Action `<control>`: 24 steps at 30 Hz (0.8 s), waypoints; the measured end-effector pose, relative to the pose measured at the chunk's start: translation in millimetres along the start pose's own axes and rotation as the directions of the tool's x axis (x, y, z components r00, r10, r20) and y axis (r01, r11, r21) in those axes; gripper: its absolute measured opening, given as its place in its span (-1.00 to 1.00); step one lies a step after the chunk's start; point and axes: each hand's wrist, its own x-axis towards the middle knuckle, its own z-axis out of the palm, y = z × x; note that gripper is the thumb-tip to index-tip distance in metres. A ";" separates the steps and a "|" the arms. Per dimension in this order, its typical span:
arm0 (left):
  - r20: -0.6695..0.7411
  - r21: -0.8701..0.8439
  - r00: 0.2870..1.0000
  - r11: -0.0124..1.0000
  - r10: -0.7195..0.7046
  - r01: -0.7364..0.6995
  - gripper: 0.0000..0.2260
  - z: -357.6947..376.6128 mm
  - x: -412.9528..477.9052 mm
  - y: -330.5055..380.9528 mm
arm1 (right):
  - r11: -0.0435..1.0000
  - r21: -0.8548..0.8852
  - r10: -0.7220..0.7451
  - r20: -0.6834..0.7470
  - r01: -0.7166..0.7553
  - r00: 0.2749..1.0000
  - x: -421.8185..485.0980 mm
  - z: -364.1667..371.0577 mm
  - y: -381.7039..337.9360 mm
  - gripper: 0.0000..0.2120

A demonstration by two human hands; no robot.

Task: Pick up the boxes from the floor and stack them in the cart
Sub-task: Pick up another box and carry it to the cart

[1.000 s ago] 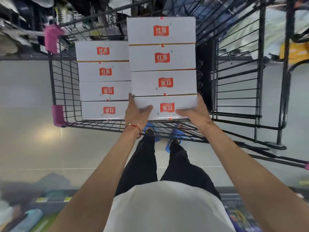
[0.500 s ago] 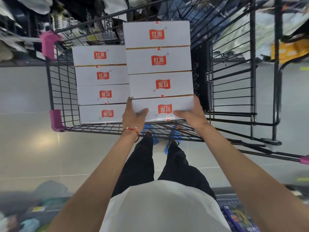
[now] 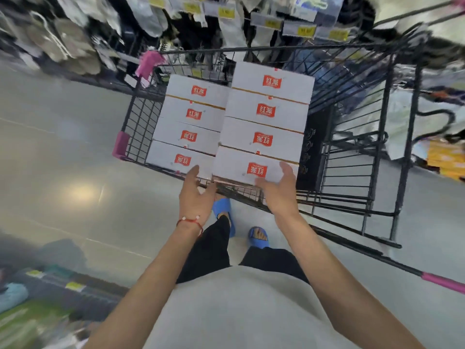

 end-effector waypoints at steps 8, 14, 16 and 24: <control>-0.218 -0.218 0.976 0.976 -0.027 -0.021 -0.60 -32.0 -80.9 -30.4 | 0.970 -0.168 -0.118 0.308 0.176 0.944 -56.3 16.6 -12.5 -0.48; -0.331 -0.358 0.941 0.932 -0.065 -0.062 -0.69 -85.5 -104.5 -58.4 | 0.942 -0.198 -0.163 0.431 0.269 0.887 -99.2 56.7 -9.3 -0.56; -0.347 -0.399 0.934 0.915 -0.089 -0.061 -0.70 -109.7 -104.3 -74.5 | 0.937 -0.205 -0.163 0.464 0.284 0.871 -112.6 78.7 -8.6 -0.60; -0.429 -0.532 0.880 0.844 -0.202 -0.065 -0.70 -230.6 -93.2 -144.5 | 0.909 -0.268 -0.106 0.592 0.319 0.799 -173.1 217.1 -4.5 -0.65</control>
